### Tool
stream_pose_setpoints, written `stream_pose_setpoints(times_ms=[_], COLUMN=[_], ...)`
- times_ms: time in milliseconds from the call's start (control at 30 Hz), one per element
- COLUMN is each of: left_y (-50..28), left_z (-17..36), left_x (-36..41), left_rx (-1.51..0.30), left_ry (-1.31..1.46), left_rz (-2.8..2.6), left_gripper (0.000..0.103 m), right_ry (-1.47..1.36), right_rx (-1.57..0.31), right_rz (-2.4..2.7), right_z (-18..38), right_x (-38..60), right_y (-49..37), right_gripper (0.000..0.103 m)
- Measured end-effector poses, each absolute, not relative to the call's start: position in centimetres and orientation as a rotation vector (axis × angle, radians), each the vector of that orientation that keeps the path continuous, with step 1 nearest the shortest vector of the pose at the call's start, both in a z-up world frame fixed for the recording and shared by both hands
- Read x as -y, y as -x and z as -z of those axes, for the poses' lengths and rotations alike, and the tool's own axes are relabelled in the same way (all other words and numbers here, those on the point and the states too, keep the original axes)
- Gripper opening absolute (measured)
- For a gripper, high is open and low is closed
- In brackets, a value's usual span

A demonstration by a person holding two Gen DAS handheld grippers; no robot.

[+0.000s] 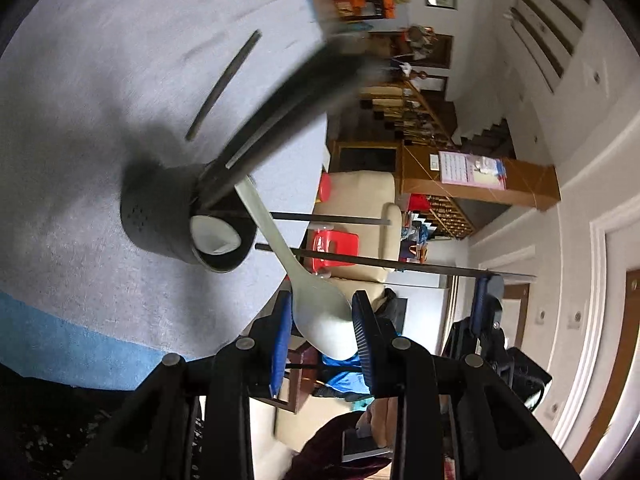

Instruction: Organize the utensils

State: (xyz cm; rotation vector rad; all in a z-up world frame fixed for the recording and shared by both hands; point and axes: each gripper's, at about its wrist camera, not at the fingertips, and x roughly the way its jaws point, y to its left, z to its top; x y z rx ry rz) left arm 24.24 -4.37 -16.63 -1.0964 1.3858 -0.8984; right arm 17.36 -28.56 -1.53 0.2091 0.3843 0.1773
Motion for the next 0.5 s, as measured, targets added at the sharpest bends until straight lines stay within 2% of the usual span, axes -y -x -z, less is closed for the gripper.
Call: stream_pose_setpoints(times_ms=[500], left_y=[-27.2], left_z=[19.7], left_x=[3.7], left_rx=[-1.412], left_ry=[1.189], left_rz=[0.831], left_gripper=[0.03], right_ry=[-0.194], right_rx=[-0.516], right_rz=[-0.167], right_z=[5.9], right_x=[27.7], right_y=[-20.6], right_gripper=[0.006])
